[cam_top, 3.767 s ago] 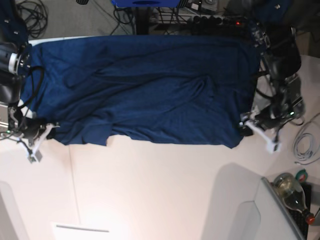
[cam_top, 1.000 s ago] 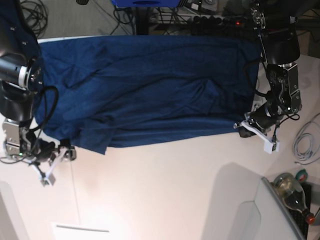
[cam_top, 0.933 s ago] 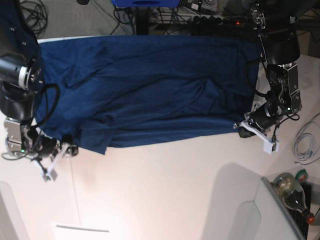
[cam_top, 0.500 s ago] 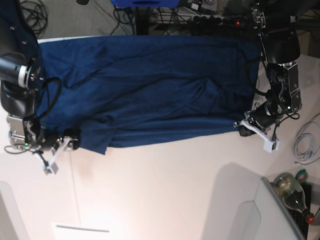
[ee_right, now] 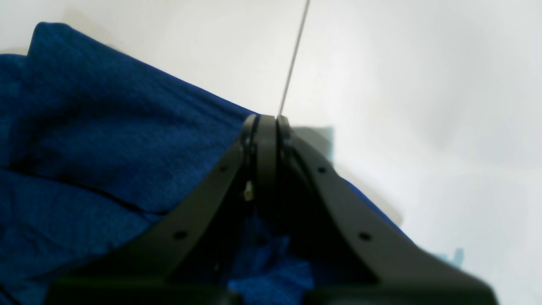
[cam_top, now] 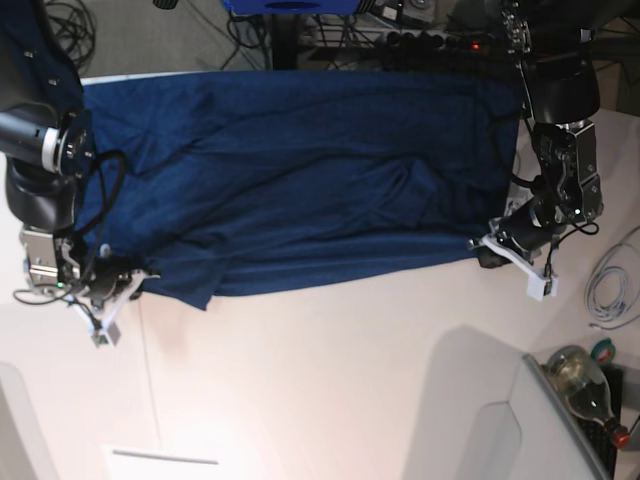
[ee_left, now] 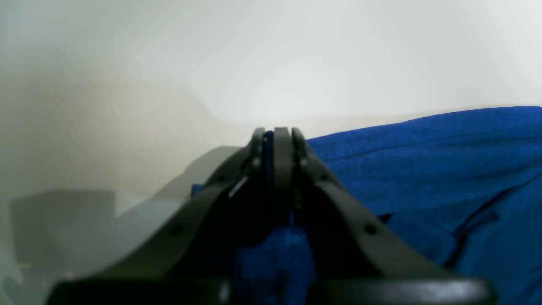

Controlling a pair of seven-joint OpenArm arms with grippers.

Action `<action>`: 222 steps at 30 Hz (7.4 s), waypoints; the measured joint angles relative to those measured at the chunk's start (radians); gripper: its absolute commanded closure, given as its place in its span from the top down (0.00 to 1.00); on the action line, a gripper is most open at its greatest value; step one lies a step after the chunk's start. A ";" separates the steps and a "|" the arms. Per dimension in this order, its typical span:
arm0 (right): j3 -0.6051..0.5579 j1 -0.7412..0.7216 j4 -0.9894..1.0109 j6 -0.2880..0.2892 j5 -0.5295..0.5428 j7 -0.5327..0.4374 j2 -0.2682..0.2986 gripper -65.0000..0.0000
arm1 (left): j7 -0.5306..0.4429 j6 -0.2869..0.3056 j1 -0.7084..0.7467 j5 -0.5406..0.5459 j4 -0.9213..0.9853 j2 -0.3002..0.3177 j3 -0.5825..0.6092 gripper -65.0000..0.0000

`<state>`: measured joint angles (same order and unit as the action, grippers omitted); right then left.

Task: Layout the t-shirt on the table in an organized manner, then fold the t-shirt properly
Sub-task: 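Lift both held corners and fold the shirt lengthwise over itself, then lay the folded edge down with both grippers and release, then grasp the shirt end with the left gripper and lift it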

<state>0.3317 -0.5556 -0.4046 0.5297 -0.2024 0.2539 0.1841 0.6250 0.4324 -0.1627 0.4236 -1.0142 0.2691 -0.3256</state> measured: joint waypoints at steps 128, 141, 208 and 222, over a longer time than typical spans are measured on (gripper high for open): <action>0.081 0.898 -1.251 0.145 0.000 0.450 -0.250 0.09 | 0.070 0.039 0.353 -0.150 -0.384 -0.024 -0.001 0.00; 0.081 0.895 -1.287 0.145 0.000 0.450 -0.250 0.30 | 0.076 0.046 0.369 -0.189 -0.428 -0.017 0.000 0.13; 0.195 0.878 -1.380 0.145 0.008 0.336 -0.284 0.61 | -0.087 0.272 0.261 0.058 0.012 0.023 -0.223 0.00; 0.195 0.875 -1.381 0.145 0.009 0.336 -0.286 0.61 | -0.075 0.246 0.526 0.041 -0.597 -0.128 -0.229 0.00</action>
<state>0.5262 0.3195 -1.7851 0.6746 -0.1932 0.5903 -0.1017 0.5499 0.6788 0.3637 0.4648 -1.6112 0.1413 -0.5541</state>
